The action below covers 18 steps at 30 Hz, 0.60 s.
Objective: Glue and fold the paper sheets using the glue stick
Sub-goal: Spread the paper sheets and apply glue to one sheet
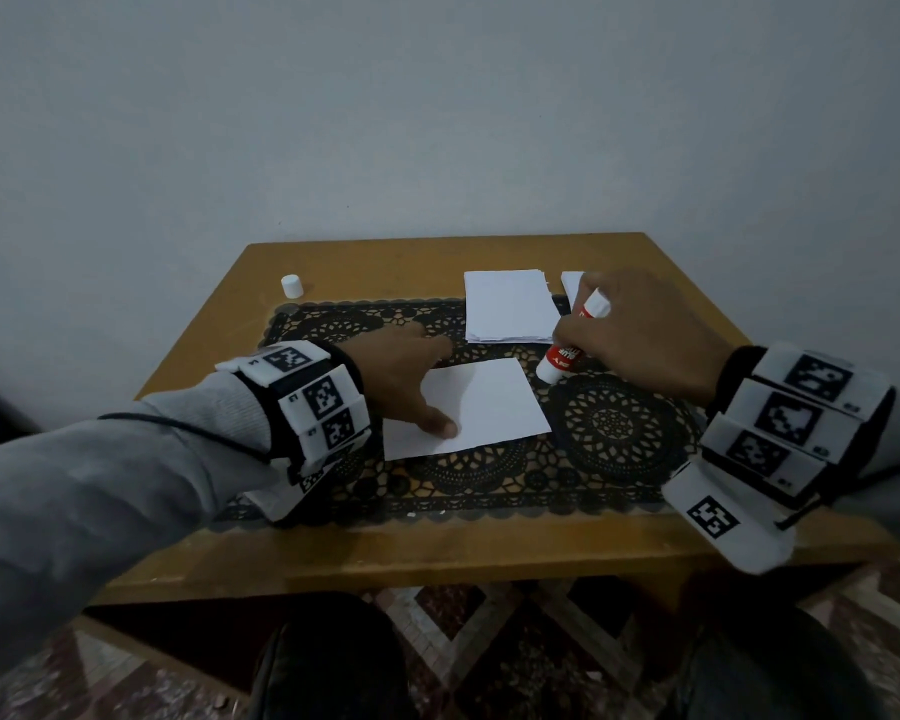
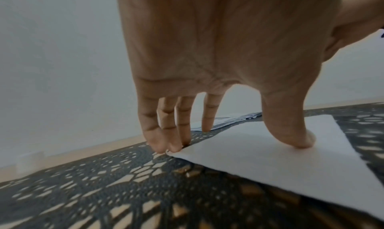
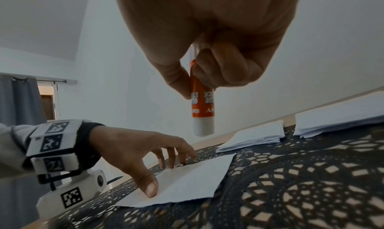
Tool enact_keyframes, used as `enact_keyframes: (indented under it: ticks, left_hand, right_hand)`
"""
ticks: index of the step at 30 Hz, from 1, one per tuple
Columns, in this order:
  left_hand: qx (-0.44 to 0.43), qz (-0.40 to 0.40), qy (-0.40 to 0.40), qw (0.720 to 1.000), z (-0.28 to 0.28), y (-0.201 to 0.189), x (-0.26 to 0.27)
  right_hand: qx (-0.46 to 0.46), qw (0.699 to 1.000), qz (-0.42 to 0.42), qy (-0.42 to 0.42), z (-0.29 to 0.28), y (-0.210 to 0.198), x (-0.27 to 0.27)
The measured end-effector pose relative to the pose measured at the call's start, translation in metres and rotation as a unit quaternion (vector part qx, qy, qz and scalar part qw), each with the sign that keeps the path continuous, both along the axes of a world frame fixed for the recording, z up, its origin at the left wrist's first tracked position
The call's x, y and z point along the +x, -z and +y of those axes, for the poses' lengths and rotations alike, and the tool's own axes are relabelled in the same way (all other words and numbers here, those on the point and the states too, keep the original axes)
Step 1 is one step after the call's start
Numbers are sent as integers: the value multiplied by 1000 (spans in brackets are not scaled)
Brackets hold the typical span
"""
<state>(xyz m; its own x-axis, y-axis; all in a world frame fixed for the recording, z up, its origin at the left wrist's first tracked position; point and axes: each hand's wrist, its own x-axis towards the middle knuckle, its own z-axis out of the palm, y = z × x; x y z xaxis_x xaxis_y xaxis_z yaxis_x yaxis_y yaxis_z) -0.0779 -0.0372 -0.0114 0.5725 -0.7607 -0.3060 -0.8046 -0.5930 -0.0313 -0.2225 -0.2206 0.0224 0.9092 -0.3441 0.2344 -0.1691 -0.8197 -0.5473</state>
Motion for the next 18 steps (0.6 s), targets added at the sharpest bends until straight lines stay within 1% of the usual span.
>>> enact_keyframes:
  ticks: [5,14,16,18]
  left_hand:
    - [16,17,-12,1000,-5,-4,7]
    - [-19,94,-38,995,-9,-5,5]
    - [-49,104,-41,993,-11,-6,4]
    - [-96,98,-45,989,-13,-8,4]
  right_hand:
    - [0,1000,-17,-14,0,3,3]
    - [9,1000,-9,-9,-13,8,0]
    - [8,1000,-9,-4,-15,10,-1]
    - [12,1000,-10,0,-15,10,-1]
